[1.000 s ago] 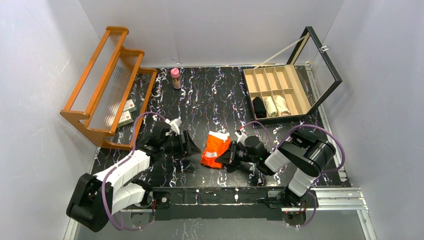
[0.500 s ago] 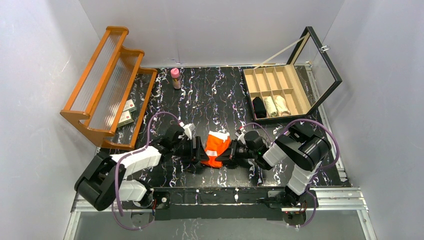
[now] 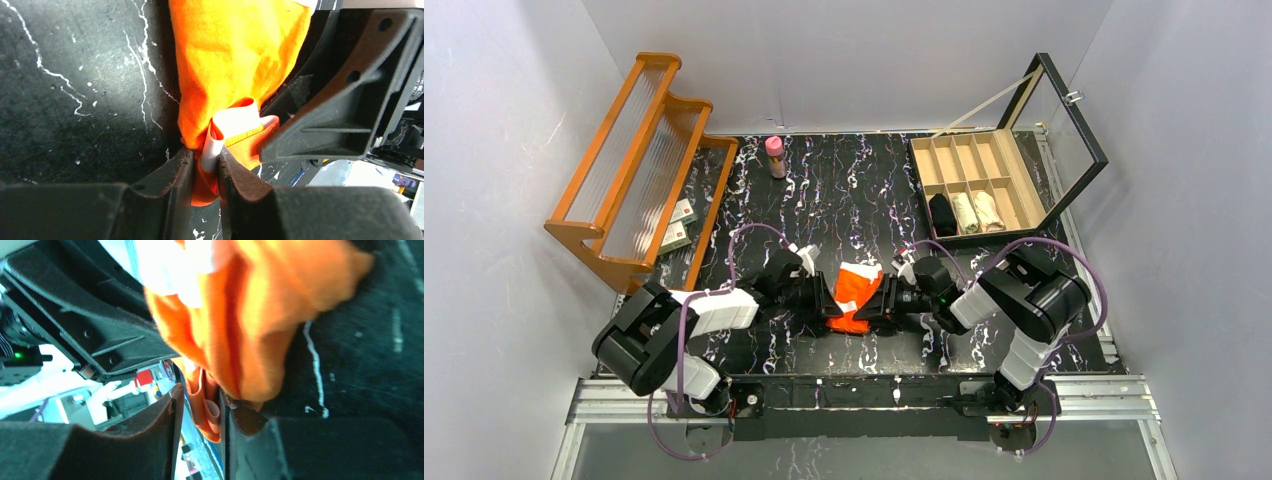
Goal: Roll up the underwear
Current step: Roll the underwear to the center of the board.
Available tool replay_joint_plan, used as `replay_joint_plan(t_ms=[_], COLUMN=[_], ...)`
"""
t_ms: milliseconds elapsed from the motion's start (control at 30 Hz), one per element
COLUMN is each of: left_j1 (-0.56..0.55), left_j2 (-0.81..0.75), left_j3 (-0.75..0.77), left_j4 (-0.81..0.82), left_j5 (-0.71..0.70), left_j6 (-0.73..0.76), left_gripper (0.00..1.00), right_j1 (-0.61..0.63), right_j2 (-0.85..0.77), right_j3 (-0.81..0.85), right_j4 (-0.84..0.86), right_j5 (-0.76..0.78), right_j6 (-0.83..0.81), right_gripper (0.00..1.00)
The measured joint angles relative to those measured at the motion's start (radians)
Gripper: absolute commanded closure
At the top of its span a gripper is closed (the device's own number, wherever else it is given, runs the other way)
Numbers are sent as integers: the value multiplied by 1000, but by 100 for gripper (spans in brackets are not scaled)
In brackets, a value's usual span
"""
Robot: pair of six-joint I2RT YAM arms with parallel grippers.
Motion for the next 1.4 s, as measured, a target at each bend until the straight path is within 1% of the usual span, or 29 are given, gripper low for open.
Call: replay_joint_plan(t_ms=[133,267,367,500,567,600,667,733,800,900,1067,1133,1200,1400], left_j1=[-20,-39,-43,-47,-49,-51,-55,-58,-60,-66,-74,-75,-75,-76], left_j2=[18,33,33,32,31,29,25,25,25,31,46,50,51,64], left_j3=[29,58,71,97,116,123,145,166,184,205,219,224,229,239], left_j4=[-15,-41,-66,-112,-148,-164,-207,-246,-282,-320,-359,-369,-377,-387], left_j5=[-20,-40,-43,-44,-43,-42,-40,-39,-32,-22,-9,-7,-6,4], left_j6=[0,3,11,35,56,65,89,109,128,145,161,163,167,174], left_gripper=[92,100,100,100,100,100,100,100,100,100,100,100,100,100], right_j1=[-3,-3,-3,-3,-2,0,11,47,105,195,424,490,531,565], right_j2=[-52,-146,-247,-397,-485,-536,-648,-752,-822,-816,-678,-626,-573,-459], right_j3=[3,17,29,42,41,34,-5,-61,-101,-97,-70,-70,-70,-62], right_j4=[-42,-182,-321,-496,-539,-539,-482,-410,-370,-373,-414,-414,-406,-371], right_j5=[-8,16,72,178,229,249,269,267,254,247,340,383,428,524], right_j6=[-76,-183,-287,-430,-515,-564,-687,-827,-1008,-1239,-1607,-1705,-1785,-1933], right_gripper=[49,41,36,33,31,31,32,36,38,38,36,36,36,34])
